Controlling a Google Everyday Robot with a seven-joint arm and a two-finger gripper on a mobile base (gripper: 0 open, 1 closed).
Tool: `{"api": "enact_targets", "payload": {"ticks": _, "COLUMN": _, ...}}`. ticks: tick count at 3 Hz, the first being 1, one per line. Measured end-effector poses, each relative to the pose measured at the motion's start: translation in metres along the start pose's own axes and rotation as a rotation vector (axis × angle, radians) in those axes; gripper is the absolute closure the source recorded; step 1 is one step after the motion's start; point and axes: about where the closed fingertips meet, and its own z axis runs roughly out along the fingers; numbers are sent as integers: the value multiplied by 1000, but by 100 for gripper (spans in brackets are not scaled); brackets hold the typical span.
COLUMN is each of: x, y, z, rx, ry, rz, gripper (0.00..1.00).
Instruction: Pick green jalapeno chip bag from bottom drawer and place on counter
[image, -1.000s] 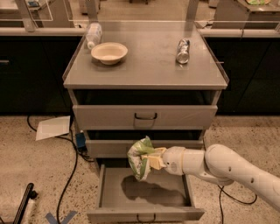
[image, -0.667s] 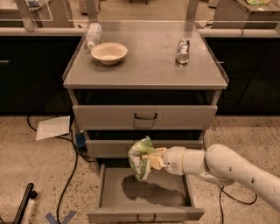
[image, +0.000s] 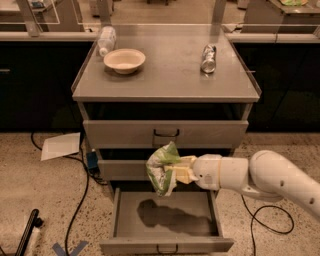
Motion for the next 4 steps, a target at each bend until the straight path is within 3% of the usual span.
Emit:
{"api": "enact_targets", "payload": {"ticks": 1, "x": -71, "y": 25, "z": -32, "rx": 1, "ry": -11, "rz": -60, "gripper": 100}}
{"api": "enact_targets", "payload": {"ticks": 3, "x": -192, "y": 47, "z": -72, "rx": 20, "ry": -88, "rz": -174, "gripper": 100}}
{"api": "enact_targets", "payload": {"ticks": 4, "x": -192, "y": 47, "z": -72, "rx": 20, "ry": -88, "rz": -174, "gripper": 100}}
